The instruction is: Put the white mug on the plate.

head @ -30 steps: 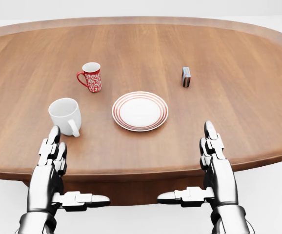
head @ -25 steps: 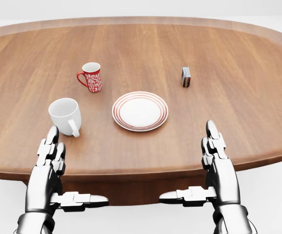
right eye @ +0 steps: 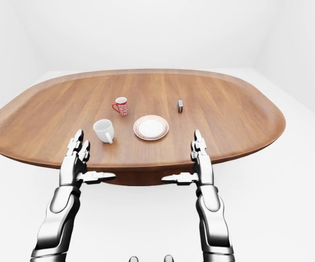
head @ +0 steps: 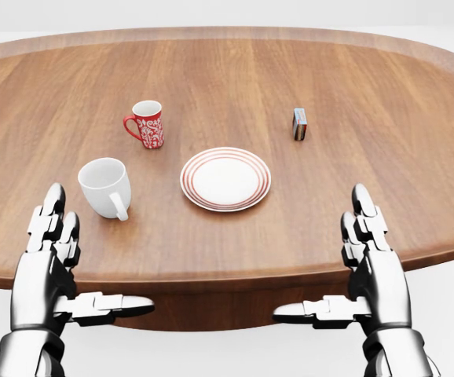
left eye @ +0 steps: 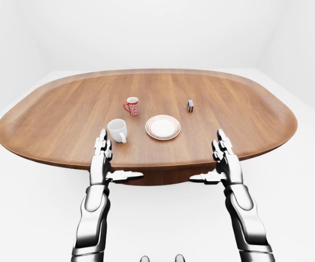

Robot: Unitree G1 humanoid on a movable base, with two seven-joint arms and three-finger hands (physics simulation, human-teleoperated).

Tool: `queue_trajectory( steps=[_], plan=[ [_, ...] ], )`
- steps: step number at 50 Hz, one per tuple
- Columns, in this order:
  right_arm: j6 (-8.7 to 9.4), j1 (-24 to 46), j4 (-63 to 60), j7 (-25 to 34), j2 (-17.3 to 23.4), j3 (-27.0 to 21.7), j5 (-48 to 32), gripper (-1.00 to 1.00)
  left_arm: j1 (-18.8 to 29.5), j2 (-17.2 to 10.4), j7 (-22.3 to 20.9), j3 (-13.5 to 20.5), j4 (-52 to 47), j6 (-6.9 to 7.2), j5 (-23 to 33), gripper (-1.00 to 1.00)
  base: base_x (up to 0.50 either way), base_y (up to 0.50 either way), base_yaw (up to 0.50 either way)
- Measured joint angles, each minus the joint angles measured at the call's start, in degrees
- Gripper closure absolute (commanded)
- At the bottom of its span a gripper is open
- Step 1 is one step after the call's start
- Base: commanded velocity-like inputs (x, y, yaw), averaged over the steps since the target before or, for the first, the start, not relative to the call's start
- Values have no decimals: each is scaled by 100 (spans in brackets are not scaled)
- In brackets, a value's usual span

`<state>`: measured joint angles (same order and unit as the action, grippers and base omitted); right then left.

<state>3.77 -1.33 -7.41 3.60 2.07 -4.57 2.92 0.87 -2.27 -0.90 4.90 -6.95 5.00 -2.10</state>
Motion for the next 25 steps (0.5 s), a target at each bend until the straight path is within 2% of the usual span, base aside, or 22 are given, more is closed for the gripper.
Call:
queue_trajectory(
  steps=[5,8,12,18,25],
  plan=[
    [123,-50,-287,36,34,-83,91,-100,-7,-21,14,44,-202,0,-16,-100,0,0,0],
    [123,-93,-815,39,78,-238,215,-100,41,-90,39,202,-523,0,-67,-100,0,0,0],
    [123,-138,-1864,38,164,-682,534,-100,215,-305,93,676,-1112,0,-253,-100,0,0,0],
    [123,-227,-3400,17,282,-1769,1388,-100,473,-705,270,1551,-2015,0,-797,-100,0,0,0],
    [123,-274,-4646,-120,444,-2706,2260,-100,638,-1015,462,2212,-2846,0,-1312,-100,0,0,0]
  ],
)
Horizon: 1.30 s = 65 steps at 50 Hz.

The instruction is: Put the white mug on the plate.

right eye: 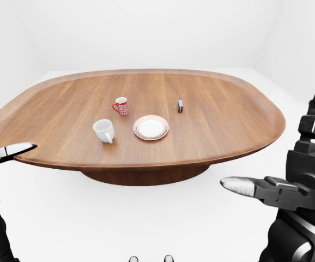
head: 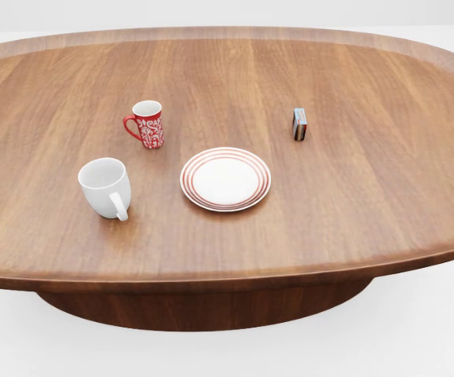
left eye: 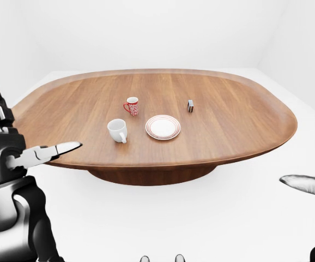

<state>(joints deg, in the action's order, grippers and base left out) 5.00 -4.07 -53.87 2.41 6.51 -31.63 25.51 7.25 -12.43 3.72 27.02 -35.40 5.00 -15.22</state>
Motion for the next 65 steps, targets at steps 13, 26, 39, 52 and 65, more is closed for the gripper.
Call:
queue_trajectory(
  steps=[13,26,39,52,65],
  plan=[
    [0,-77,-612,-45,83,-578,572,-100,126,-245,209,456,-664,0,-432,-100,12,0,0],
    [0,-142,-611,19,50,-701,681,-100,171,-312,283,560,-838,0,-562,-100,47,0,0],
    [0,-199,-611,112,-17,-676,653,-100,166,-308,293,559,-869,0,-578,-100,47,0,0],
    [0,-241,-613,187,-83,-638,549,-100,167,-295,289,545,-864,0,-572,-100,14,0,0],
    [0,-272,-613,314,-142,-560,347,-100,156,-286,280,537,-863,0,-559,-100,11,48,0]
  ],
)
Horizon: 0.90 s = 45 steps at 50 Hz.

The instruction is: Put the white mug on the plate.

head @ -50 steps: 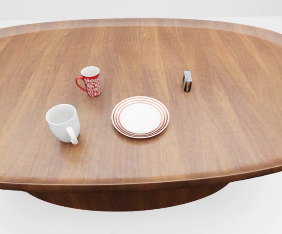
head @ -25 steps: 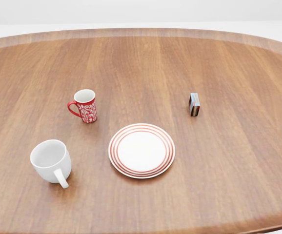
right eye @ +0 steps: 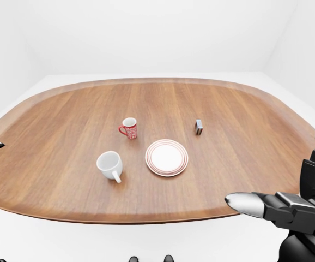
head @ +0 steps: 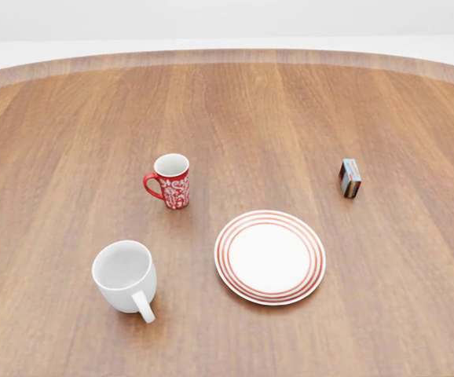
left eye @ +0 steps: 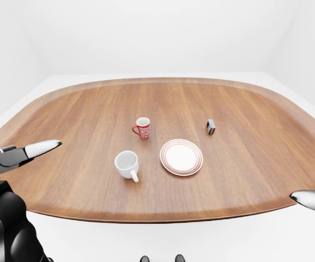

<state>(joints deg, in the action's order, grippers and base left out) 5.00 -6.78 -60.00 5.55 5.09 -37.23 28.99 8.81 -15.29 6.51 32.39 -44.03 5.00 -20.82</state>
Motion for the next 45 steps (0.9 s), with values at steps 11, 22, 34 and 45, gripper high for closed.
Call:
queue_trajectory(
  steps=[11,22,34,45],
  plan=[
    [0,-2,0,73,-28,54,-85,-100,6,5,3,-26,1,0,19,-100,13,50,0],
    [0,-10,1,119,-56,116,-151,-100,6,14,-5,-42,35,0,48,-100,13,36,0],
    [0,-43,1,175,-100,192,-247,-100,-14,39,-20,-68,46,0,78,-100,33,0,0],
    [0,-53,0,216,-132,242,-305,-100,-22,58,-33,-88,58,0,91,-100,50,0,0]
  ],
)
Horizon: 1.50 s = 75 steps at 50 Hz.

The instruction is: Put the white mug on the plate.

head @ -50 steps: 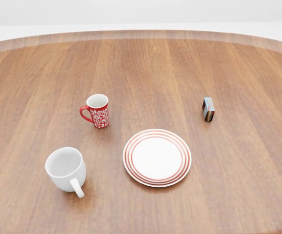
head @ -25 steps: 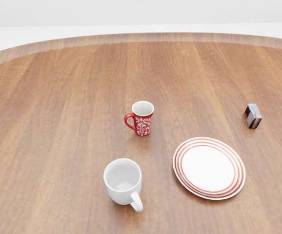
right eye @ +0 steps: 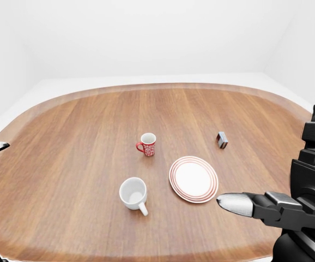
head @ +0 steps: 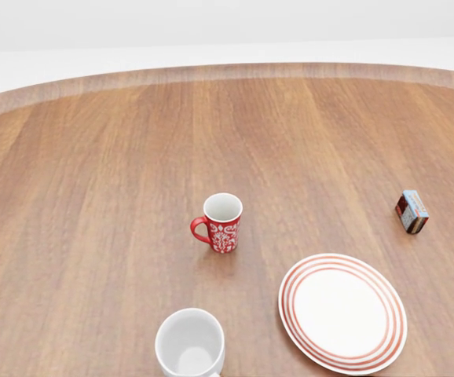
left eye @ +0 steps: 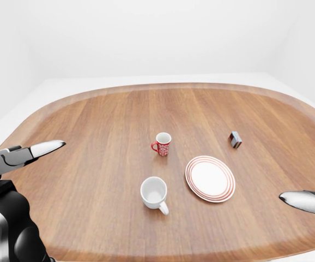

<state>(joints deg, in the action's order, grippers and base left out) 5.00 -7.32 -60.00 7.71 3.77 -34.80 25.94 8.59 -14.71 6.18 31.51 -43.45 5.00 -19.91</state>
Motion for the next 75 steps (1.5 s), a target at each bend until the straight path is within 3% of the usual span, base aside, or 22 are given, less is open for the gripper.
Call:
queue_trajectory(
  steps=[10,16,21,30,42,49,58,75],
  plan=[
    [0,104,0,24,107,320,-338,-100,-9,8,-6,-6,-28,0,14,-100,0,0,0],
    [0,898,62,304,618,1503,-1594,-100,-16,25,-18,-27,-37,0,44,-100,0,0,0],
    [0,2062,703,1203,873,2652,-3195,-100,-13,33,-22,-37,-38,0,58,-100,0,0,0],
    [0,3961,2675,3229,402,3649,-6178,-100,-7,43,-24,-60,-19,0,74,-100,0,0,0],
    [0,5264,4728,3229,-406,4042,-8902,-100,-10,56,-25,-84,-10,0,77,-100,0,0,0],
    [0,5280,5112,3229,-781,4208,-9952,-100,-22,70,-30,-99,-15,0,88,-100,0,0,0],
    [0,4685,5032,3229,-1152,4464,-10929,-100,-36,93,-42,-128,20,0,116,-100,0,0,0],
    [0,3186,4902,3229,-1544,5038,-11709,-100,-52,118,-50,-159,56,0,143,-100,0,0,0]
  ],
)
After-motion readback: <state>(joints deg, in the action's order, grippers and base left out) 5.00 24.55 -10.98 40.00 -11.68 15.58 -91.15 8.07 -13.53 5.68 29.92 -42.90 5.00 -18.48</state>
